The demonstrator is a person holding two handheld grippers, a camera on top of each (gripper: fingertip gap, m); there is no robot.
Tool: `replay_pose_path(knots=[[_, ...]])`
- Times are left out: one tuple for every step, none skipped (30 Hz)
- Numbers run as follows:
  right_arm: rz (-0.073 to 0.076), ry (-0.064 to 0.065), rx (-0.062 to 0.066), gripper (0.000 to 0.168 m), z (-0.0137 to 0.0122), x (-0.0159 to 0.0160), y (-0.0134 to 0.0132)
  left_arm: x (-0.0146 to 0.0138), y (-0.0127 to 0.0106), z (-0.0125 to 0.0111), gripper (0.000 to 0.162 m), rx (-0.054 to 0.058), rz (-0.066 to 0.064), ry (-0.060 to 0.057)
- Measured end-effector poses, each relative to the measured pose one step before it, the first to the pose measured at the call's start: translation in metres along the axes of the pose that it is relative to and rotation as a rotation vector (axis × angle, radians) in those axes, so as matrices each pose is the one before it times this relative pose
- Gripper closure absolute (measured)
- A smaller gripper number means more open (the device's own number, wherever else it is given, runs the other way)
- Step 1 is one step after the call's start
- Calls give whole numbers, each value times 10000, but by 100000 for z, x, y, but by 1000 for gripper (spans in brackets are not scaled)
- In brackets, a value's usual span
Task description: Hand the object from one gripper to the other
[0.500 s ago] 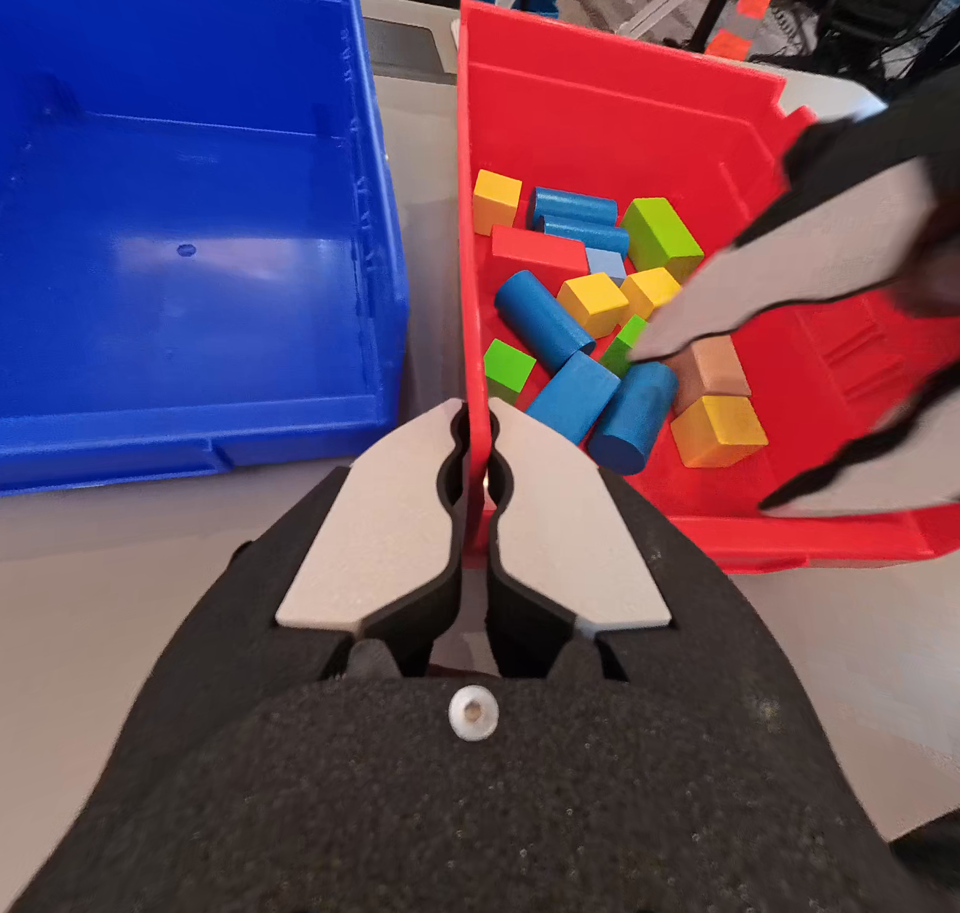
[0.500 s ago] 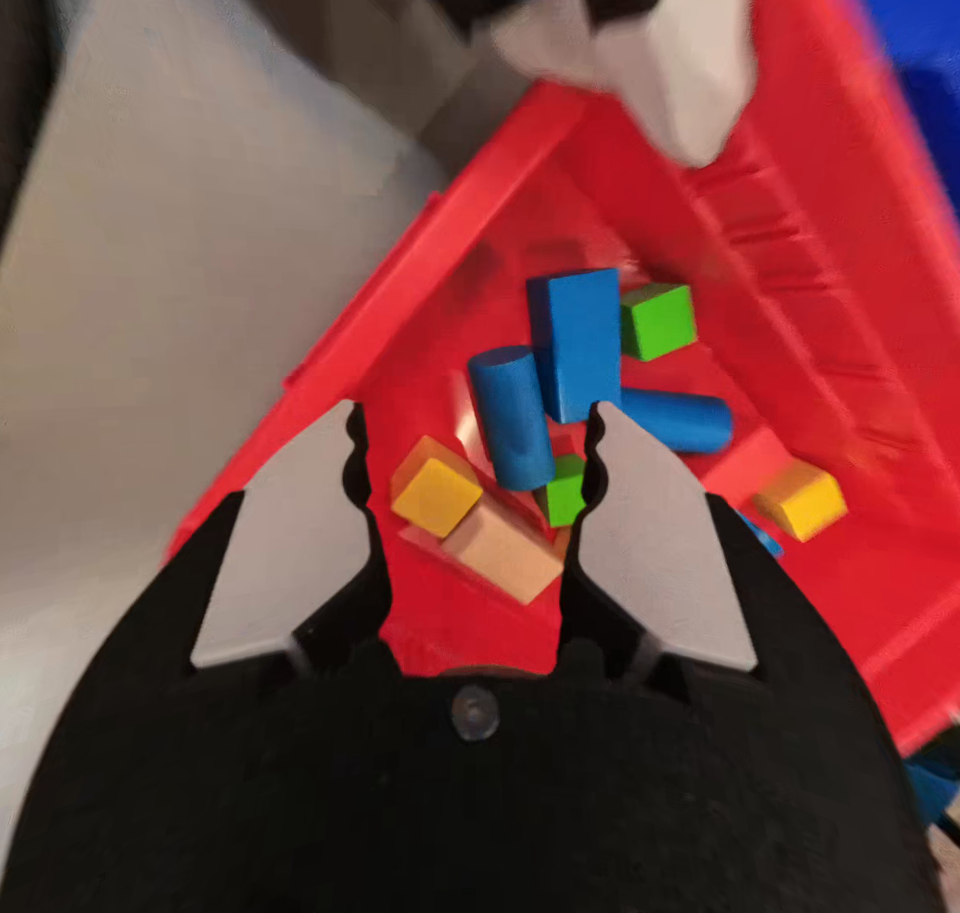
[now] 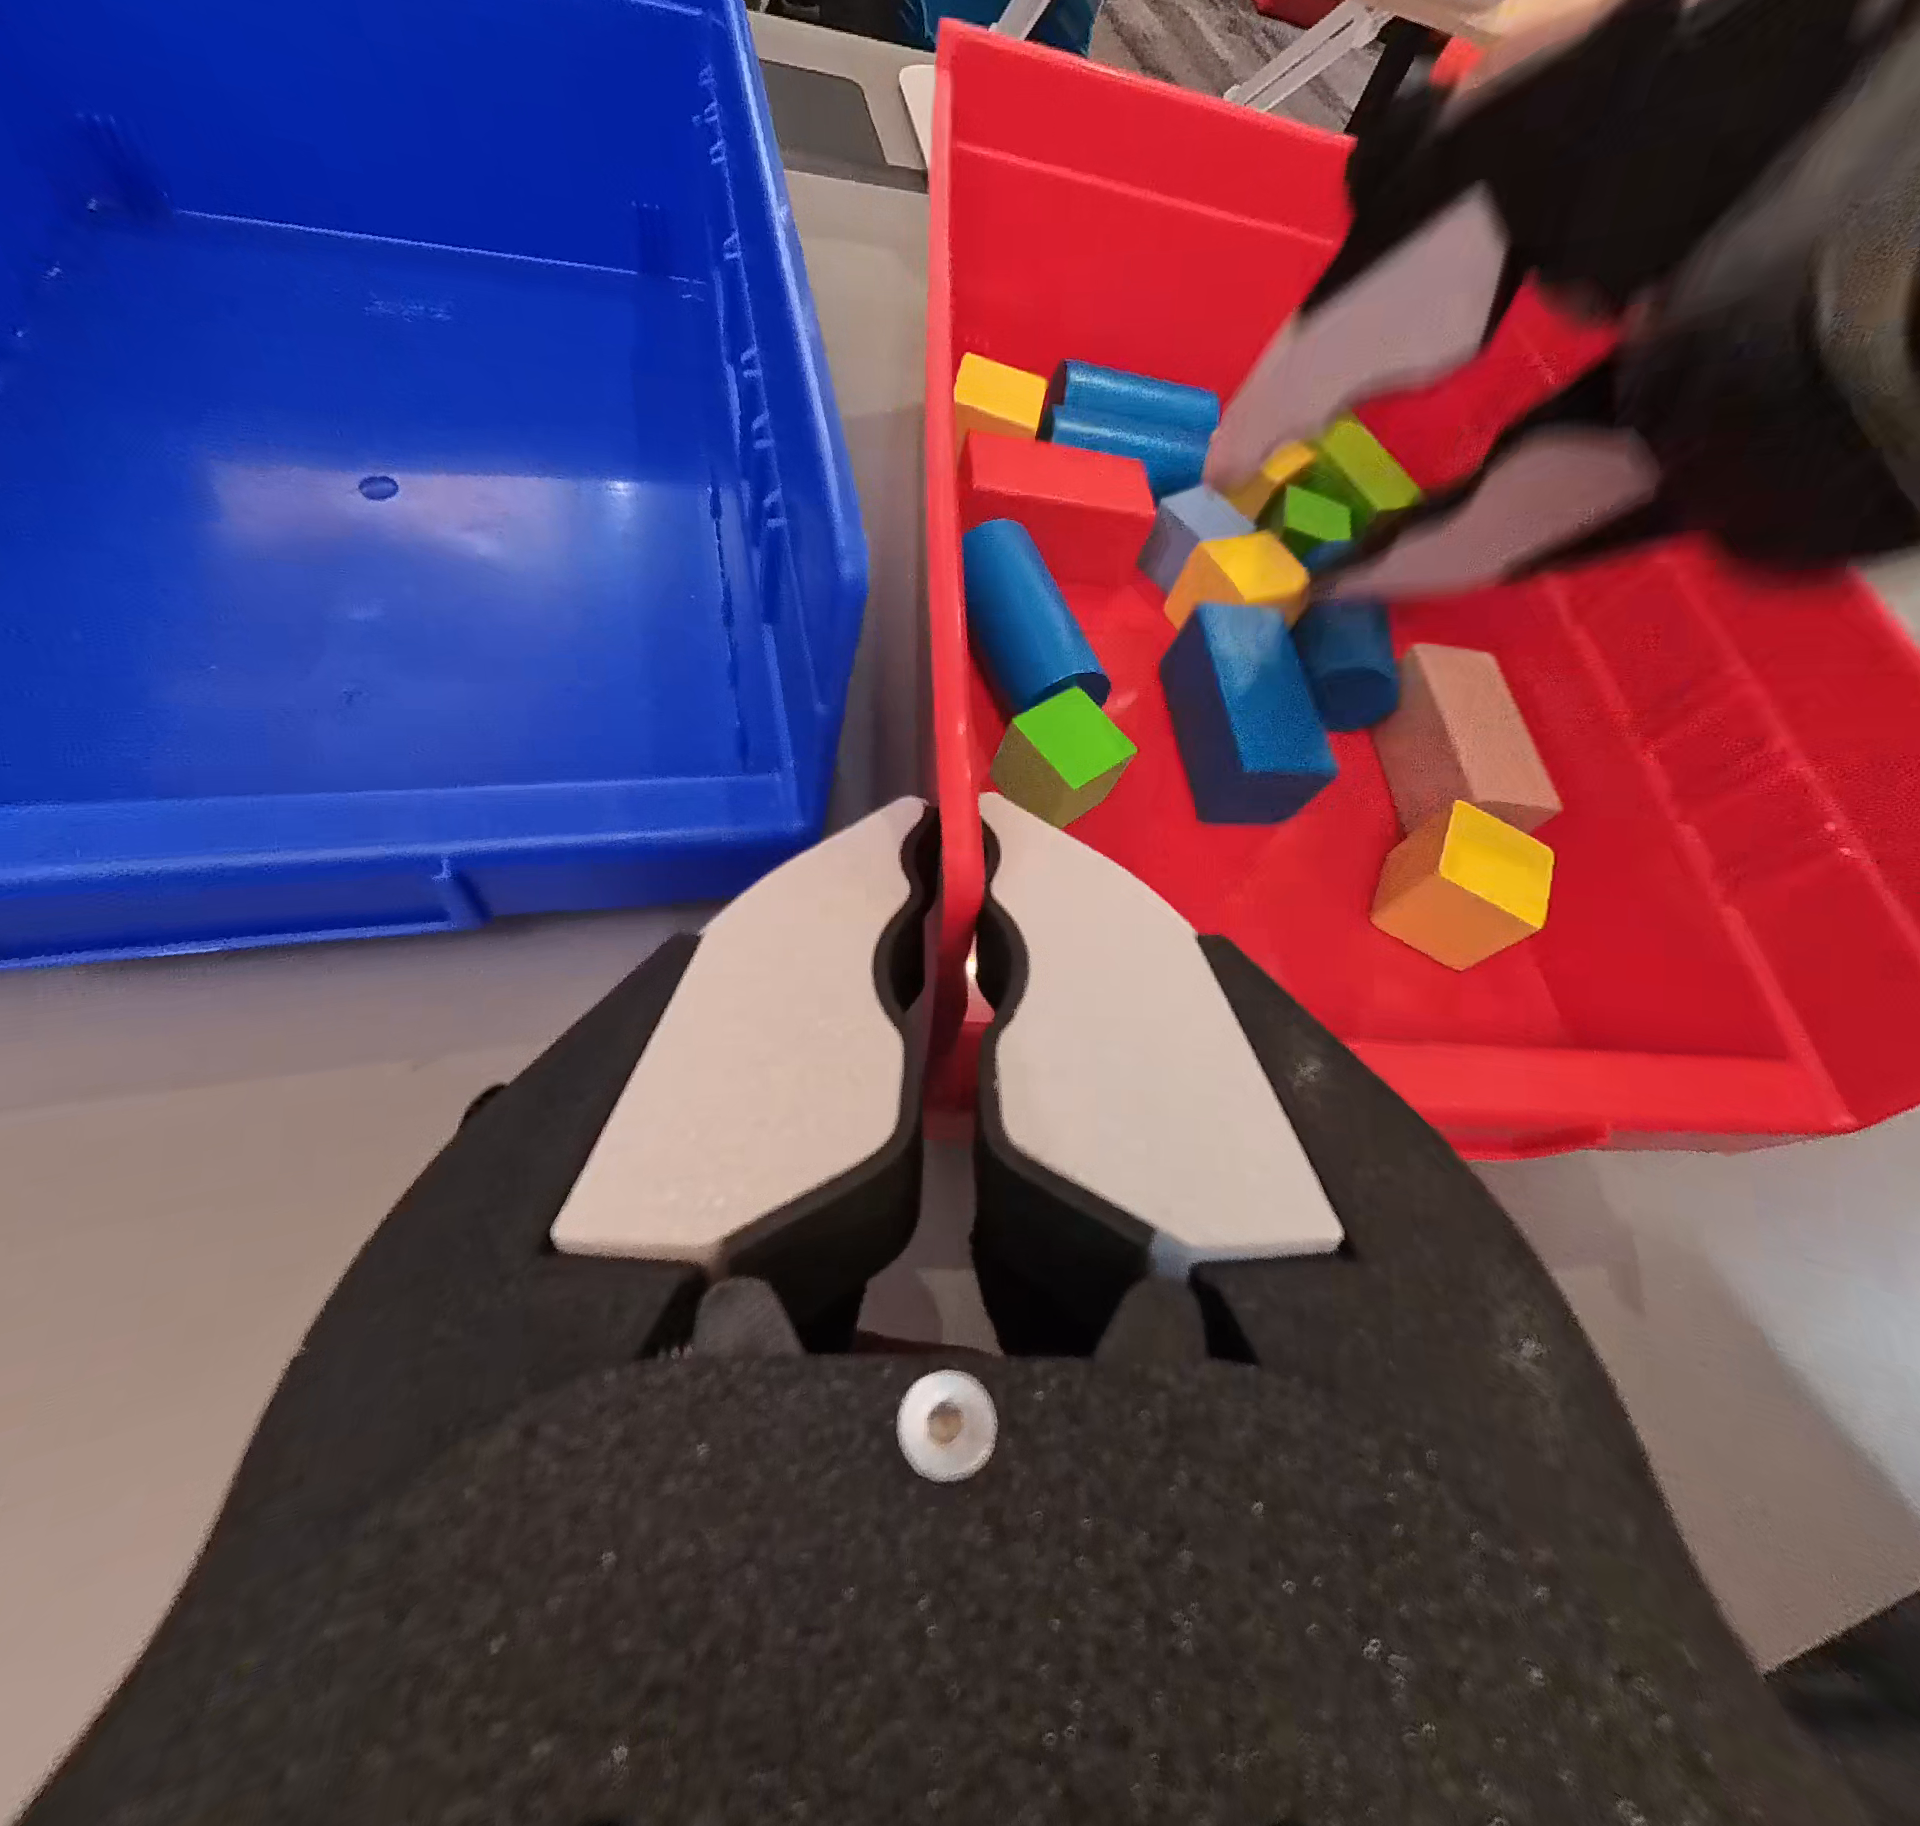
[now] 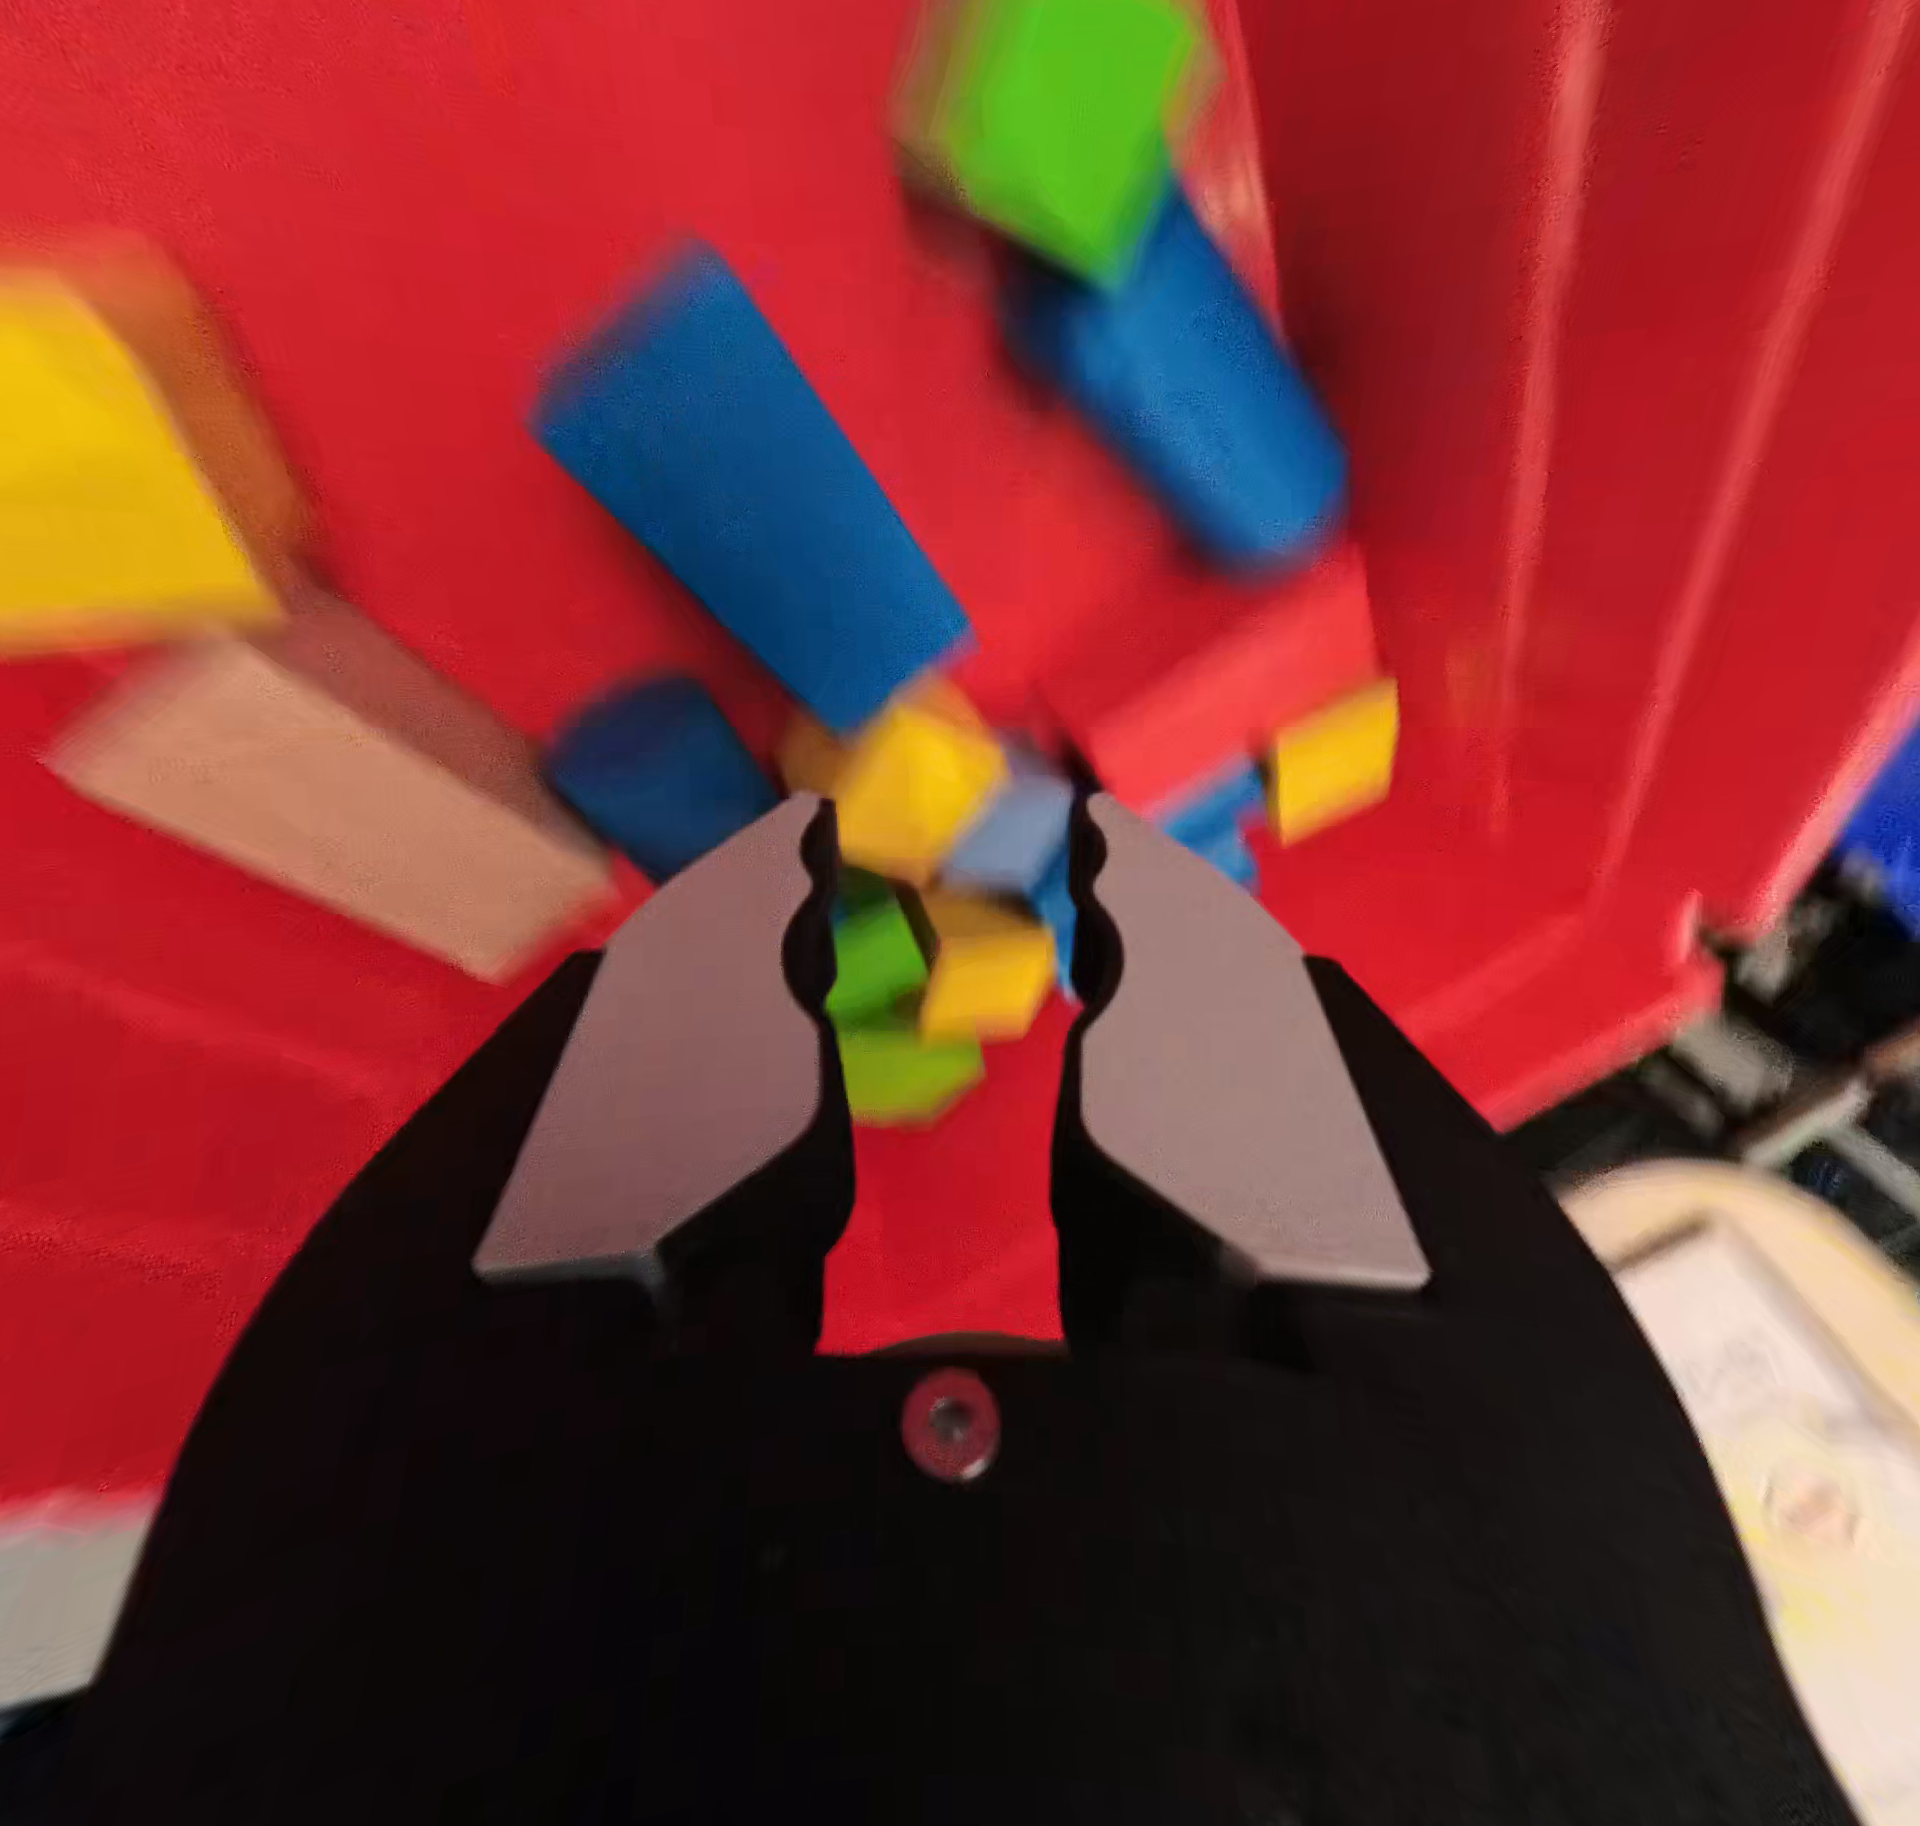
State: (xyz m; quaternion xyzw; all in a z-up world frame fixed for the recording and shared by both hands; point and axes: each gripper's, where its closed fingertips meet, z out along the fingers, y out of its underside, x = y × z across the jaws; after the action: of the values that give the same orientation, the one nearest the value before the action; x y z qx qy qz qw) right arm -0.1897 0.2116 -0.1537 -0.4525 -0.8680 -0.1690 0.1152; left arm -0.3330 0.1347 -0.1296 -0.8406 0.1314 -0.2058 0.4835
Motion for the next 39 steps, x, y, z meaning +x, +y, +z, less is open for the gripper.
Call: replay_pose_path(knots=[[731, 140, -369, 127, -763, 985, 2699, 13, -7, -11, 159, -1, 11, -49], [864, 18, 39, 127, -800, 840, 1853, 16, -20, 10, 159, 1, 10, -48], [786, -264, 402, 127, -830, 264, 730, 13, -19, 5, 159, 4, 1, -23], [543, -366, 463, 127, -660, -271, -29, -15, -20, 21, 159, 4, -25, -9], [226, -370, 233, 126, -236, -713, -201, -24, -21, 32, 159, 11, -57, 4], [-82, -461, -197, 126, 337, -1145, 228, -42, -32, 43, 159, 15, -78, 17], [-273, -435, -692, 125, 814, -1062, 869, -13, -32, 33, 159, 22, -73, 35], [-361, 31, -850, 134, 939, -70, 978, 26, -25, 33, 159, 13, -47, 47], [-315, 346, -610, 139, 875, 623, 602, 7, 77, 42, 158, -39, -26, 11], [-94, 18, -390, 133, 913, 311, 327, 44, -10, -14, 159, 15, -31, 24], [130, -348, -387, 128, 906, -31, 183, 40, 11, -25, 159, 4, 0, -7], [-32, -1008, -406, 148, 319, -715, 101, 52, 14, -31, 159, 9, 59, -39], [186, -509, 32, 157, -56, 6, -574, 33, 40, -15, 159, -2, 92, -77], [311, -77, 487, 144, -217, 325, -1230, 25, 4, -11, 159, 14, 88, -71], [-70, -234, 930, 142, -410, -215, -1744, 1, 27, 9, 159, 8, 47, -58], [-18, -842, 1431, 133, -309, -1356, -2528, -14, -3, -1, 159, 34, 22, -18], [143, -619, 1061, 133, 14, -1015, -1945, 13, -4, -11, 159, 14, -11, 30], [122, -321, 595, 126, 54, -673, -1109, -21, 32, -1, 159, -1, -33, 52], [-102, 217, -84, 125, -307, 95, -19, 21, 7, -12, 158, 21, -73, 86], [-151, 610, 114, 125, -751, 698, 33, -1, 13, -32, 158, 28, -41, 42], [-3, 684, 313, 125, -910, 978, 12, 8, 10, -55, 158, 16, 31, -4], [73, 609, 41, 125, -765, 1054, 500, 43, 3, -41, 159, -3, 49, -17], [0, 653, -369, 121, -450, 1210, 1148, 38, 0, -30, 159, -5, 43, -28], [-97, 755, -778, 116, -138, 1366, 1742, 17, -1, 0, 159, -6, 29, -21], [-177, 657, -1064, 115, 142, 1195, 2071, 9, 4, 3, 158, -14, 2, -4], [-103, 285, -1006, 115, 488, 582, 1886, -21, 6, -2, 158, -8, -46, 4], [-13, -234, -685, 114, 833, -325, 1163, -3, -13, 9, 158, 2, -66, 17], [-65, -461, -271, 117, 942, -833, 135, 18, -22, 27, 158, 2, -41, 11], [-260, -558, 224, 133, 624, -1080, -910, 27, -36, 35, 158, 10, -12, 8], [-221, -150, -76, 132, 669, -557, -623, -42, -28, 6, 158, 21, -19, -29], [-378, 278, -415, 131, -1, 289, 55, 4, 13, 13, 158, -21, -25, -8], [132, -413, 458, 129, -514, -497, -1043, -11, 18, -16, 158, 2, 54, -12], [636, -1345, 1772, 126, -1248, -1727, -3079, -9, 46, -3, 158, -25, 29, -20], [559, -1333, 2545, 114, -1505, -2022, -4099, 20, 30, 1, 158, -5, 29, -11], [39, -509, 1501, 107, -1008, -1253, -2549, 14, -22, 2, 158, 11, 38, -6], [-289, 479, -3, 109, -780, 225, -543, -6, 1, 10, 158, -2, 6, 20], [-311, 971, -358, 107, -798, 1111, 142, -13, 3, -4, 158, 3, -63, 48], [-210, 816, -219, 105, -621, 1069, 250, -7, 18, -10, 158, 4, -95, 59], [2, 457, -104, 102, -275, 664, 205, 18, 2, -2, 158, 7, -80, 45]])
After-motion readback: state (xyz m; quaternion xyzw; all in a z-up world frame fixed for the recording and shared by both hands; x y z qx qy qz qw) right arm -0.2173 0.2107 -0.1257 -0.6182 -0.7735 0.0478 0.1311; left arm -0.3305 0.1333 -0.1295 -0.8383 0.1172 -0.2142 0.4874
